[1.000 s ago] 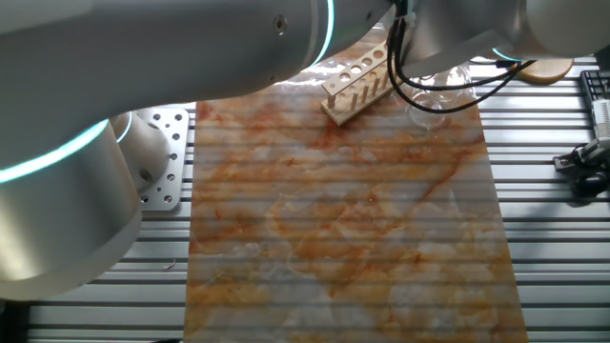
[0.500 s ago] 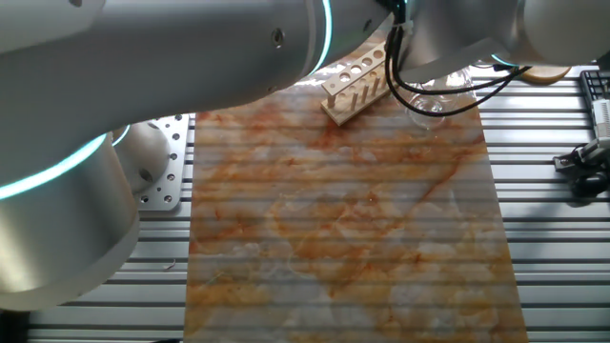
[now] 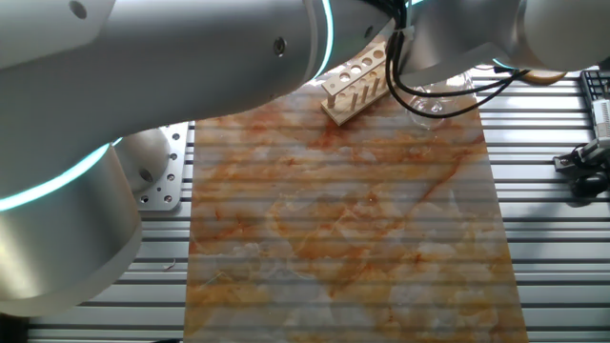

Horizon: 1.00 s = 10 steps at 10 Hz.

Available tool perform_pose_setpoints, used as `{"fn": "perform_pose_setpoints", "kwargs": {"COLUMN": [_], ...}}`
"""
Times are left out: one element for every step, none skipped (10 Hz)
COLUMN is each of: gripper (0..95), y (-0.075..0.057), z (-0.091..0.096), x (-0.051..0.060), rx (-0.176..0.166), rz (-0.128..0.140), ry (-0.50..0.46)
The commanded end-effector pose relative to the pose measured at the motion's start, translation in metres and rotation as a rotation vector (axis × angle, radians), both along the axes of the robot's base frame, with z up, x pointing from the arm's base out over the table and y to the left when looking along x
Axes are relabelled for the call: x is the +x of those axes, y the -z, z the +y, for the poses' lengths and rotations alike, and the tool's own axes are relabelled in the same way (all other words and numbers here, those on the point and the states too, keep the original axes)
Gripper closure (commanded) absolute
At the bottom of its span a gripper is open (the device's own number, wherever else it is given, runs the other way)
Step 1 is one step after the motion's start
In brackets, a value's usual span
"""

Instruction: Pour out the test tube

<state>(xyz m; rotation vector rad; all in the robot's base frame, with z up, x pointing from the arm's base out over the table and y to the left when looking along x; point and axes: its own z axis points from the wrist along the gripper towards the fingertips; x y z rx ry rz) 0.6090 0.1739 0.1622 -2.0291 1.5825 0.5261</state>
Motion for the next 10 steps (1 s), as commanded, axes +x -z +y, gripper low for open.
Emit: {"fn": "perform_pose_setpoints", "kwargs": {"gripper": [95.0,95.0,95.0,95.0,95.0,95.0,95.0,95.0,95.0,95.0], "y": [0.0,0.0,-0.0001,-0.0003,-0.0005,-0.0007,-0.0007,-0.0011,-0.0012,-0.0012], "z": [0.0001,0.0001,-0.0001,-0.0005,-0.001,-0.0016,-0.0016,-0.0013,-0.0012,-0.0011], "x": [0.0002,0.0002,0.0002,0.0001,0.0,-0.0001,-0.0001,0.0003,0.0004,0.0005], "rx": [0.011,0.015,0.02,0.028,0.035,0.052,0.056,0.063,0.071,0.078], "rz": [0.0,0.0,0.002,0.002,0.003,0.006,0.007,0.009,0.009,0.009], "ry": [0.0,0.001,0.003,0.003,0.005,0.009,0.012,0.019,0.019,0.019]}}
